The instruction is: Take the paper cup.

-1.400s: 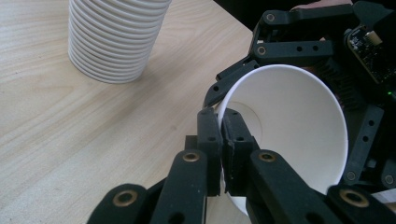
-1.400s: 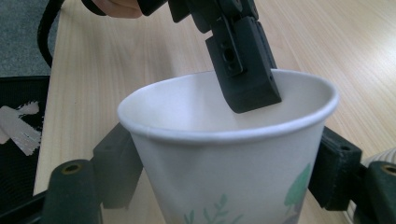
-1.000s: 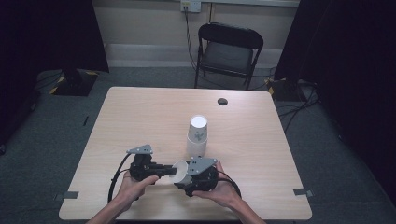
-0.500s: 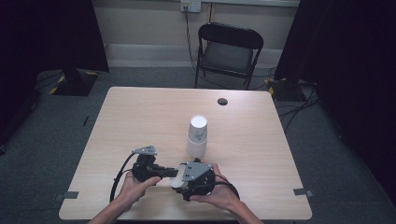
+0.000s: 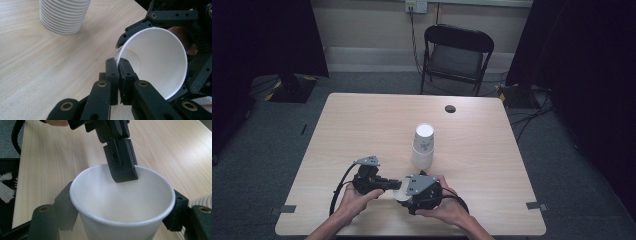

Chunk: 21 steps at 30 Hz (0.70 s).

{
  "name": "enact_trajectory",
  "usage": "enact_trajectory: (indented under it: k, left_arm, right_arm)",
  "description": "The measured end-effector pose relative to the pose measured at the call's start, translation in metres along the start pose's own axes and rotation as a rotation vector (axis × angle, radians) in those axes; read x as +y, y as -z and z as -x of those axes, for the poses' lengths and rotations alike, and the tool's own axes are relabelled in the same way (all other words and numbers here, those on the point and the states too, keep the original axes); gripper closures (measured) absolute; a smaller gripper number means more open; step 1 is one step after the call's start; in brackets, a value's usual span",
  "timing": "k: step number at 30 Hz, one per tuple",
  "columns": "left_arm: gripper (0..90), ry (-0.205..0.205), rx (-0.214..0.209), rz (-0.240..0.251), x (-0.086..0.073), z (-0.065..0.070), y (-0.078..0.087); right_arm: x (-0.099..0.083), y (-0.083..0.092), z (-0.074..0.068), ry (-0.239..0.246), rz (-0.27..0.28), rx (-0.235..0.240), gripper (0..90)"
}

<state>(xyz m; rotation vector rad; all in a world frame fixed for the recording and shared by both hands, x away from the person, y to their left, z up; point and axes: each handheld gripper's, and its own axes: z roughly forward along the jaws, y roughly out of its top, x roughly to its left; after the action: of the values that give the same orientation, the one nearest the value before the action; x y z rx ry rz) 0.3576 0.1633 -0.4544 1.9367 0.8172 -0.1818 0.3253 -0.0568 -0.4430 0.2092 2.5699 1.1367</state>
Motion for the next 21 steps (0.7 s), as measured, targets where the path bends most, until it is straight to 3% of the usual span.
enact_trajectory:
  k: [4, 7, 13, 18, 21]
  left_arm:
    - [78.3, -0.015, 0.003, 0.025, 0.000, 0.001, 0.002]
    - [76.9, -0.023, -0.003, 0.038, 0.000, 0.001, 0.003]
    - [66.6, -0.059, 0.034, 0.059, 0.001, 0.001, 0.006]
    - [60.1, -0.084, 0.041, 0.088, 0.002, 0.003, 0.010]
    - [51.3, -0.110, 0.040, 0.096, 0.003, 0.003, 0.014]
  right_arm:
    - [-0.001, 0.003, 0.003, -0.028, 0.029, -0.007, 29.2]
    - [-0.002, 0.005, 0.006, -0.042, 0.035, -0.005, 29.3]
    - [-0.004, 0.006, 0.010, -0.081, 0.043, 0.000, 29.0]
    - [-0.010, 0.007, 0.014, -0.127, 0.038, -0.009, 29.0]
    - [-0.013, 0.010, 0.021, -0.187, 0.044, 0.000, 29.0]
